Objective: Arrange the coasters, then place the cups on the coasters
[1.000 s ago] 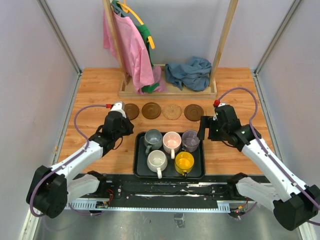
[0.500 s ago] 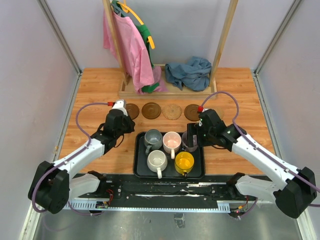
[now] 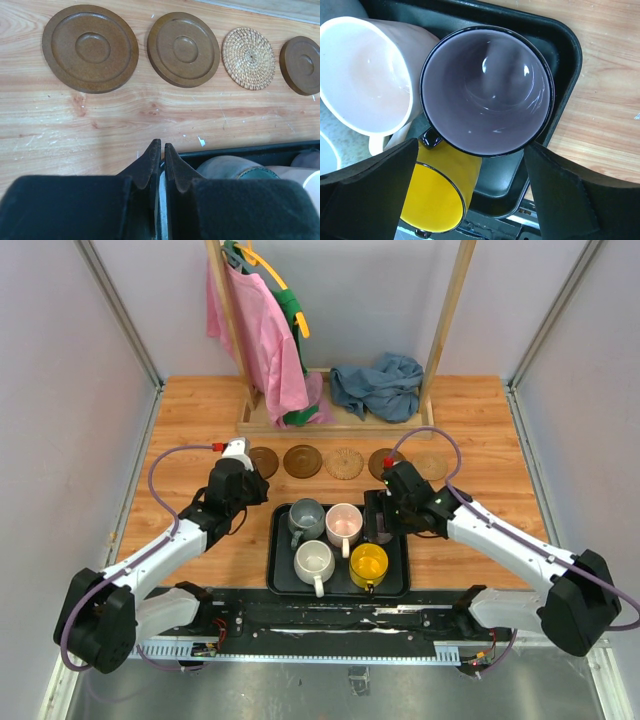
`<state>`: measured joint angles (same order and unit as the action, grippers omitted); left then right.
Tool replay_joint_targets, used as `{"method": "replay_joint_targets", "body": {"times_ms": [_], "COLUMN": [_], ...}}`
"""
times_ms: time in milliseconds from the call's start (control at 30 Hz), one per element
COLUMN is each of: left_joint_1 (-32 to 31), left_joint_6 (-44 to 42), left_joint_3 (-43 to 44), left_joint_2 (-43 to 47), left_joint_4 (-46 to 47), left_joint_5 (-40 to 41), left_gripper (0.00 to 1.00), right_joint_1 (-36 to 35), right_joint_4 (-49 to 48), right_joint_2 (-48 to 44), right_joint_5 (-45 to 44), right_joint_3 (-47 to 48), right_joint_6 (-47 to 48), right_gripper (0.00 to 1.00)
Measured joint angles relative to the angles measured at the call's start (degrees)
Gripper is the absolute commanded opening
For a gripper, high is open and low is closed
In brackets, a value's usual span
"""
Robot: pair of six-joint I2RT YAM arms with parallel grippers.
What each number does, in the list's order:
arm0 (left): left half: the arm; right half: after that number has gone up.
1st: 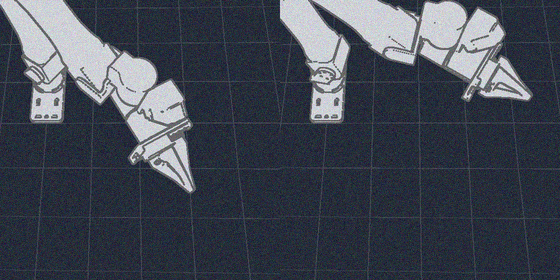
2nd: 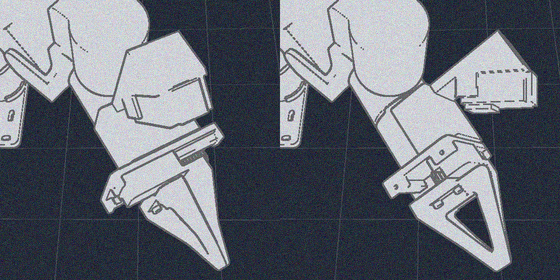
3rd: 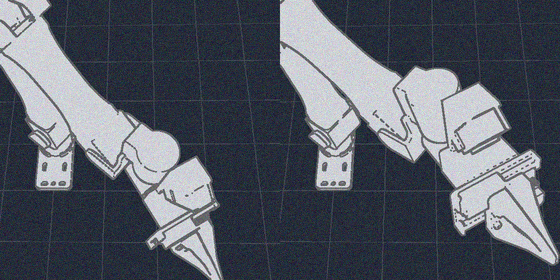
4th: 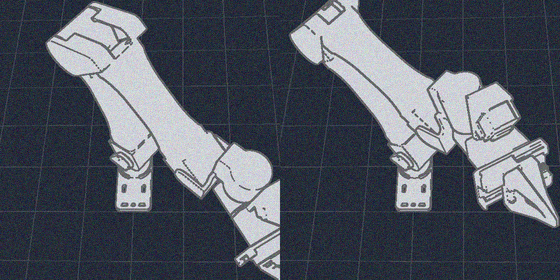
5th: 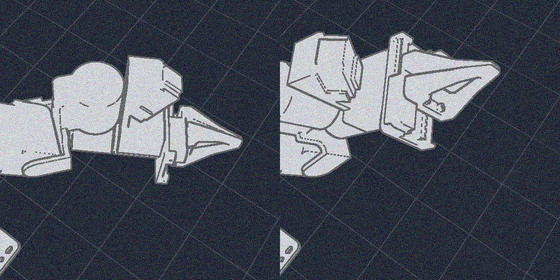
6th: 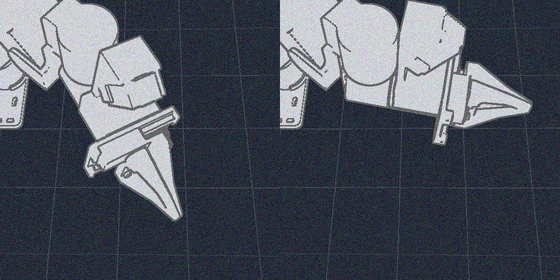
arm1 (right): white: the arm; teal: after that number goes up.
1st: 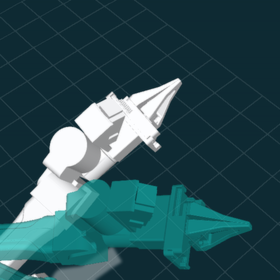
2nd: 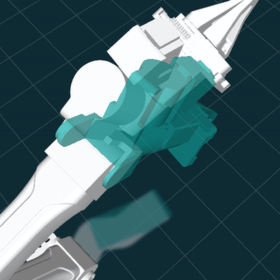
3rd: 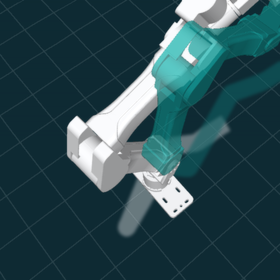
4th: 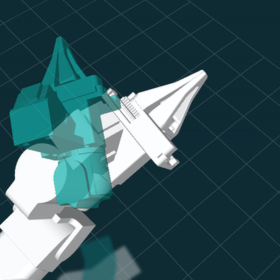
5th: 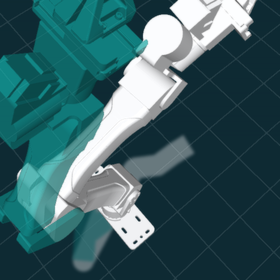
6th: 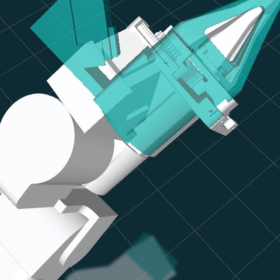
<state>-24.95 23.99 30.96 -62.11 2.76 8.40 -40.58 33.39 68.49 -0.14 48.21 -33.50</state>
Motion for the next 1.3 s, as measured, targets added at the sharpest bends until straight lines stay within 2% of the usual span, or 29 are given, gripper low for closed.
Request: {"method": "replay_joint_targets", "body": {"times_ms": [433, 800, 1000, 1300], "left_joint_1": [0.0, 0.0, 0.0, 0.0], "left_joint_6": [0.0, 0.02, 0.04, 0.11], "left_joint_3": [0.0, 0.0, 0.0, -0.26], "left_joint_2": [0.0, -0.02, -0.04, -0.11], "left_joint_4": [0.07, 0.15, 0.17, 0.24], "left_joint_5": [0.09, 0.0, -0.09, -0.15], "left_gripper": [0.11, 0.11, 0.11, 0.11], "right_joint_1": [-4.28, -5.77, -5.77, -5.77], "right_joint_4": [-1.36, 5.27, 8.41, 6.73], "right_joint_2": [3.21, 4.61, 1.88, 0.66], "right_joint_5": [-8.24, -16.52, -17.44, -16.7], "right_joint_3": [-1.25, -1.01, -1.07, -2.21], "right_joint_6": [-4.39, -7.06, -7.82, -7.54], "right_gripper": [0.88, 0.8, 0.75, 0.7]}}
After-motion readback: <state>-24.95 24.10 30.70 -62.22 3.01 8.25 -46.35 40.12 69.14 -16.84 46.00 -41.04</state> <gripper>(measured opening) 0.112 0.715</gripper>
